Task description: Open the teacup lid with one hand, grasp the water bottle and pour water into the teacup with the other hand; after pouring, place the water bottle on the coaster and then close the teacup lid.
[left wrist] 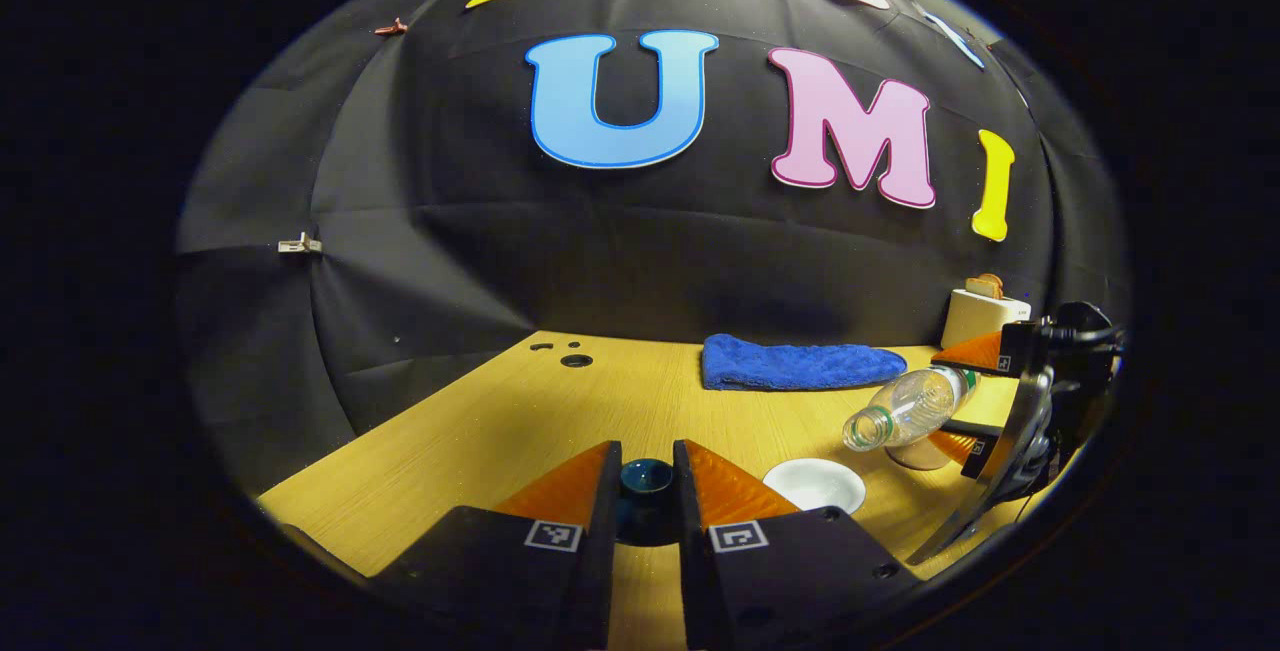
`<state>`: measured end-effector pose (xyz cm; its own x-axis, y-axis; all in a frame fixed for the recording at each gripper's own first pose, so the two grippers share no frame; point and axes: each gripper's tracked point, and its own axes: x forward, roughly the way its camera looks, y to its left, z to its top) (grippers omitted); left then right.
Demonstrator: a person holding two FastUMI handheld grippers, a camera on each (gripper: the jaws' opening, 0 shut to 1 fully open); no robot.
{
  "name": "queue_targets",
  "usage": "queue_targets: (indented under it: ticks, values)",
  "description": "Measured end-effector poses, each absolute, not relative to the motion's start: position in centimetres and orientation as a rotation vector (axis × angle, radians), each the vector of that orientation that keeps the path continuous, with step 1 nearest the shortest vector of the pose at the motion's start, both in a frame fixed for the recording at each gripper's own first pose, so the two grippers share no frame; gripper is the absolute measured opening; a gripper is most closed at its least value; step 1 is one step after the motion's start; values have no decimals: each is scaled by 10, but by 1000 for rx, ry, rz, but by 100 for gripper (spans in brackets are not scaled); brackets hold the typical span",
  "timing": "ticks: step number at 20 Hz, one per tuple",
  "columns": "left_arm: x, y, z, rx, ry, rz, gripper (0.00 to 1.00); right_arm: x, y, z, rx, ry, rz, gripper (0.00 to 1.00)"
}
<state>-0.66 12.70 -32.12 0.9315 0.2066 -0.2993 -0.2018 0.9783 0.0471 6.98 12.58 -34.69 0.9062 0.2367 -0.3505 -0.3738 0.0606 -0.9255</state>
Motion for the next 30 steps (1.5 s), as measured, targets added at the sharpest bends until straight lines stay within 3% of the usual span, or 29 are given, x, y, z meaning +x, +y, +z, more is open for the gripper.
queue_targets:
  ticks: [21,30]
  values:
    - [-9,131,-327,-6,314,210,32,95,125,-333,-1702,-38,459,74]
    - [-12,133,-328,-6,311,218,32,106,137,-301,-1765,-242,398,74]
